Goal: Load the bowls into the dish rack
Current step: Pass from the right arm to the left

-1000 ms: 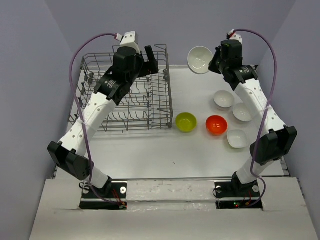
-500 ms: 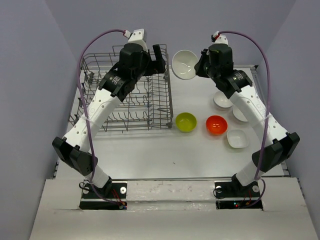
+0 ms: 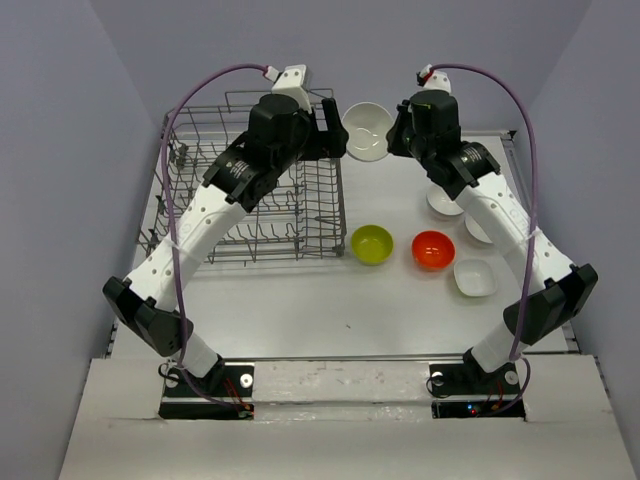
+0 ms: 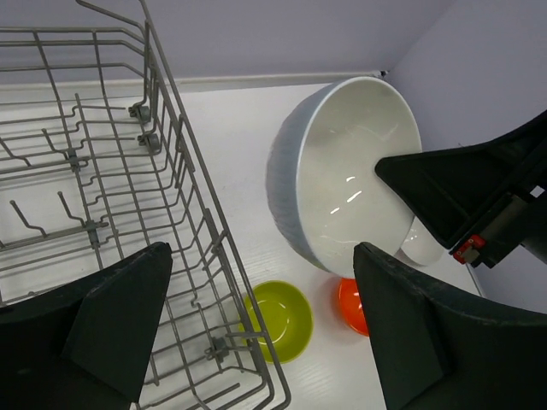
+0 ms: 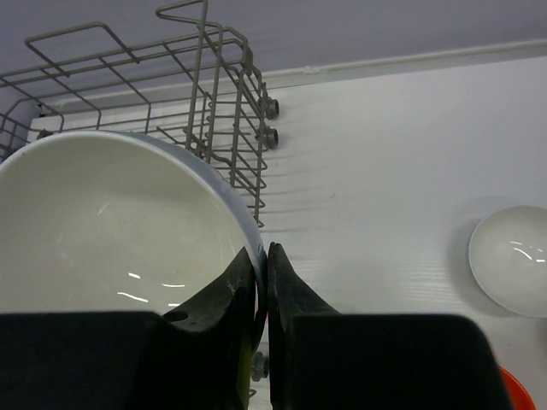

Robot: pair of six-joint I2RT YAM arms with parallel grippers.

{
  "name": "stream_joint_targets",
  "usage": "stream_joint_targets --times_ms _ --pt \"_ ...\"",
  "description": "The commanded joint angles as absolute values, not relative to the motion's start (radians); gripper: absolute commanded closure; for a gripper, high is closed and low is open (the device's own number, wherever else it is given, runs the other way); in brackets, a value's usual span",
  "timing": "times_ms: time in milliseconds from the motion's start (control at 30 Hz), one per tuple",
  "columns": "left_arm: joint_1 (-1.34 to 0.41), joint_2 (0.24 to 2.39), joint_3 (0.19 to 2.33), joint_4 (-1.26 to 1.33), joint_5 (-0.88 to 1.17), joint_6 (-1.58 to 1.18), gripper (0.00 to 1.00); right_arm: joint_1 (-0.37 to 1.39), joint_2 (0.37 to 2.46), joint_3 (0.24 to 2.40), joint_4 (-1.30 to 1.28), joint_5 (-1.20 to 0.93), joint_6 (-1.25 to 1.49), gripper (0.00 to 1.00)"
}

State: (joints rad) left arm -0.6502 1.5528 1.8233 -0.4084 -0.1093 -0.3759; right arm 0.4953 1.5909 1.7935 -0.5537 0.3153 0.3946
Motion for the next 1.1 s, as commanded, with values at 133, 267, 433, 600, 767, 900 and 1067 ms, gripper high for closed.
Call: stream_joint_targets --times_ms 133,267,433,600,767,900,1067 --pt "-0.692 1.558 1.873 -0.411 -0.175 -0.374 0.05 0.531 1.574 1.805 -0.468 0.351 0.391 0.99" --pt "-0.703 1.586 1.891 -0.416 -0.225 -0.376 0.09 0.54 1.574 1.81 -0.468 0.359 0.39 0.99" --pt "-0.718 1.624 1.921 -0.428 -0.278 -0.376 0.14 0.549 1.569 1.809 -0.469 0.359 0.387 0.99" --pt "-0.724 1.666 1.969 -0.448 -0.333 -0.377 0.29 0.549 1.565 1.802 -0.468 0.364 0.387 0.99" --pt "-0.729 1.687 2.002 -0.451 -0.363 -0.376 0.44 0.558 1.562 1.795 -0.466 0.373 0.384 0.99" --pt "-0.736 1.703 2.032 -0.472 -0.38 -0.367 0.56 0.558 1.566 1.789 -0.468 0.377 0.38 0.99" --pt "-0.738 1.721 2.048 -0.486 -0.38 -0.36 0.59 0.558 1.568 1.792 -0.463 0.37 0.38 0.99"
